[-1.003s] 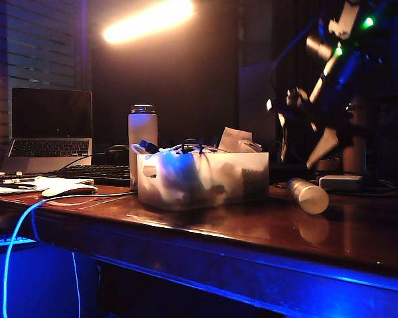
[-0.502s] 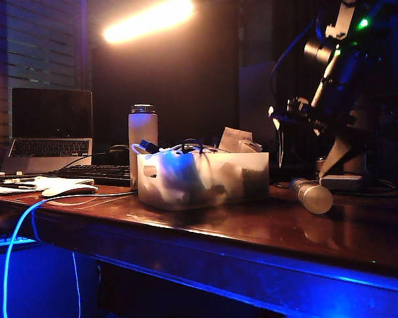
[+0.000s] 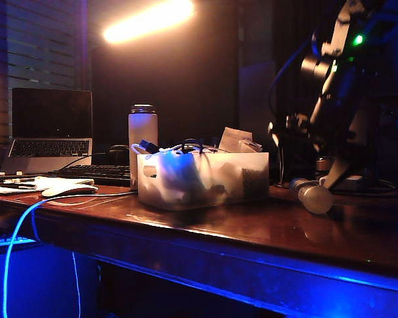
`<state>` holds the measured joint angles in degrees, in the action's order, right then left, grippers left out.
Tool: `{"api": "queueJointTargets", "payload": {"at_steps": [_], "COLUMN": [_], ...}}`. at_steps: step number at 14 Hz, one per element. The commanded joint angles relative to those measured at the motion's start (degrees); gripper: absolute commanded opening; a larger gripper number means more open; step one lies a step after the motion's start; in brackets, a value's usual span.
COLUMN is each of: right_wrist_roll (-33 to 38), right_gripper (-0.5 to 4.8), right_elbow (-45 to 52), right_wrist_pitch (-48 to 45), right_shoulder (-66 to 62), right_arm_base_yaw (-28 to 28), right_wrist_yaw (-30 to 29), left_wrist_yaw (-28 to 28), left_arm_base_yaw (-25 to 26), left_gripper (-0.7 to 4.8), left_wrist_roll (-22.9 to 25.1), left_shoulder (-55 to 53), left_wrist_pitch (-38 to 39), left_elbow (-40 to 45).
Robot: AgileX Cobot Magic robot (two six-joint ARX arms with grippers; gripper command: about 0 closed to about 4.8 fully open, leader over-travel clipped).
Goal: Pick up the liquid glue and place it into the translucent box.
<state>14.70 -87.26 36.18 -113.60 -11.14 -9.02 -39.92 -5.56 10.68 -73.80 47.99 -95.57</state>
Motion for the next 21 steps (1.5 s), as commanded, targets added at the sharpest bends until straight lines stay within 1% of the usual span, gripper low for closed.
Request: {"api": "queueJointTargets", "payload": {"at_steps": [1,2,3,4,5,6,10,13,17,18,19,20,21], "right_wrist_roll": [-0.17,-0.17,-0.17,-0.17,-0.17,-0.17,-0.17,-0.22,-0.24,-0.24,-0.22,-0.17,0.31], "right_gripper": [3.99,3.9,2.75,2.0,1.53,1.43,1.43,1.43,1.43,1.43,1.43,1.43,1.41], "right_elbow": [-0.11,-0.11,-0.11,-0.11,-0.11,-0.11,-0.57,-0.92,-3.76,-5.9,-7.74,-8.79,-9.25], "right_wrist_pitch": [0.9,0.92,0.96,1.33,1.57,1.51,2.21,2.25,2.34,2.4,2.54,0.87,-0.72], "right_shoulder": [-0.7,-0.76,-0.76,-0.76,-0.74,-0.74,-0.5,2.12,7.61,8.15,8.15,8.13,8.13], "right_arm_base_yaw": [-0.09,-0.09,-0.09,-0.09,-0.09,-0.09,-0.09,-0.07,-0.07,-0.09,-0.11,-0.74,-0.76], "right_wrist_yaw": [0.15,0.15,0.13,0.11,0.09,0.09,0.07,0.09,-0.09,-0.46,-2.49,-4.81,-5.55], "left_wrist_yaw": [-0.39,-0.39,-0.39,-0.39,-0.39,-0.39,-0.39,-0.39,-0.39,-0.39,-0.42,-0.42,-0.42], "left_arm_base_yaw": [0.0,0.0,0.0,0.0,0.0,0.0,0.0,0.0,0.0,0.0,0.0,0.0,0.0], "left_gripper": [-0.05,-0.05,-0.05,-0.05,-0.05,-0.05,-0.05,-0.05,-0.05,-0.05,-0.05,-0.05,-0.05], "left_wrist_roll": [-0.15,-0.15,-0.15,-0.15,-0.15,-0.15,-0.15,-0.15,-0.17,-0.17,-0.17,-0.2,-0.2], "left_shoulder": [0.26,0.26,0.26,0.26,0.26,0.26,0.26,0.26,0.26,0.26,0.26,0.26,0.26], "left_wrist_pitch": [-0.5,-0.48,-0.48,-0.46,-0.46,-0.46,-0.44,-0.37,-0.39,-0.39,-0.42,-0.39,-0.37], "left_elbow": [-0.31,-0.31,-0.31,-0.31,-0.31,-0.31,-0.31,-0.31,-0.31,-0.31,-0.31,-0.31,-0.31]}}
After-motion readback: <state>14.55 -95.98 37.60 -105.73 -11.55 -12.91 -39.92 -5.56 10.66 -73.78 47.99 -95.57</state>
